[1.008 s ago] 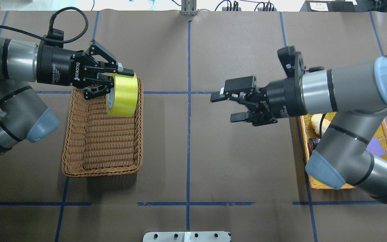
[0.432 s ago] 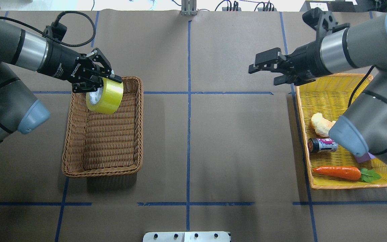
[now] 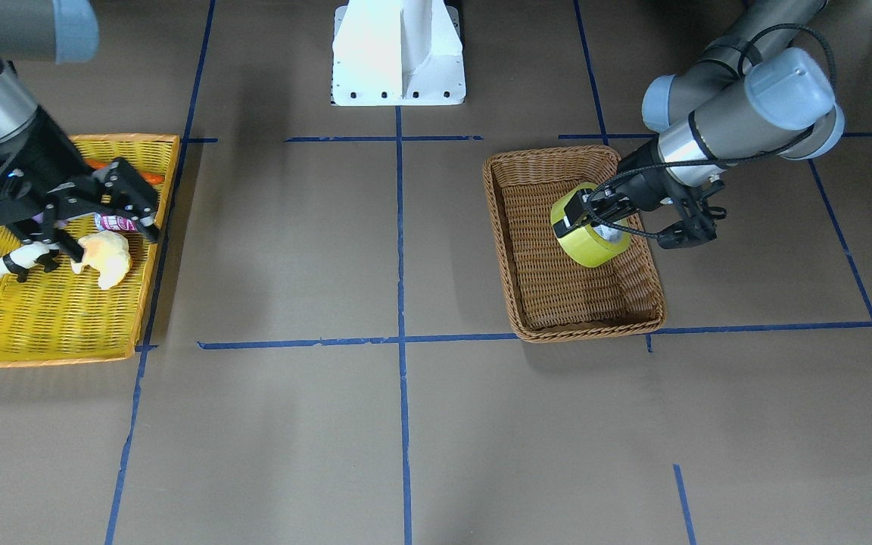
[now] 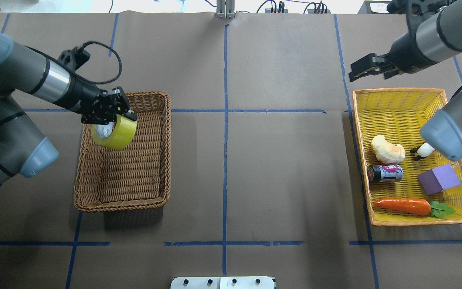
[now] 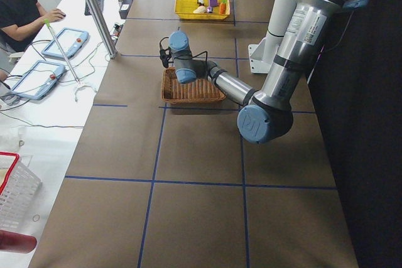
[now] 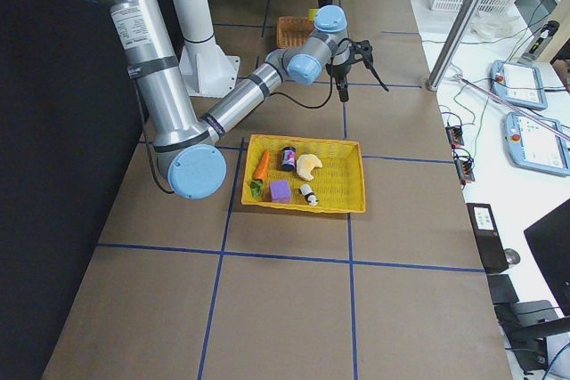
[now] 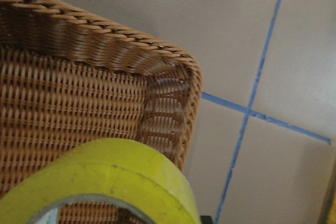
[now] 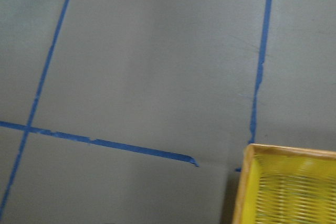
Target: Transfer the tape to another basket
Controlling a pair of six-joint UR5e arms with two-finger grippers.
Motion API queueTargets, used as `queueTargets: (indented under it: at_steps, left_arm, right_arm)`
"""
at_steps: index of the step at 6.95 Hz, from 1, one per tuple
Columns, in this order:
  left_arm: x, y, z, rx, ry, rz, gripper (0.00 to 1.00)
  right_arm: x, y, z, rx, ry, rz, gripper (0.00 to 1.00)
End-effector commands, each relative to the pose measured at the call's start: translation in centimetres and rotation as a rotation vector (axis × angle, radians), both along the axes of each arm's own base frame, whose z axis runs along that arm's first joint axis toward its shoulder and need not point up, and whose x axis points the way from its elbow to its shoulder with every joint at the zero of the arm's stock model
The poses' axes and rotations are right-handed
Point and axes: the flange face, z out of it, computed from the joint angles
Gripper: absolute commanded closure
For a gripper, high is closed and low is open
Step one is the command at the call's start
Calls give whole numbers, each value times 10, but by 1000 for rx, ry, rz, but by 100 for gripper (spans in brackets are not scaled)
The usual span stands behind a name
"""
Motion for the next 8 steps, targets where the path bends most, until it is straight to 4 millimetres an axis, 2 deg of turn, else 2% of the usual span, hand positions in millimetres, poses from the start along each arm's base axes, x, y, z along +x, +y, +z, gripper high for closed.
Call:
queueTargets:
  at_steps: [1,3,4,5,7,8]
  left_arm:
    - [42,24,28,48,-108,31,100]
    - [52,30,30,64,-130,46,100]
    - [51,31,30,65,-130,45,80]
    - [54,34,28,74,-132,39,1]
    - [28,41,21,79,-141,24,0]
    - [5,39,1,73,-192,72,0]
  right_arm:
    - [23,-10,16,12,72,-39,0]
    - [28,-12,20,5,74,-29,0]
    - [30,-12,20,5,74,-26,0]
    - [30,-12,20,5,74,-26,0]
    - [37,-11,26,-17,58,-34,0]
    - [50,-11,34,-18,53,-46,0]
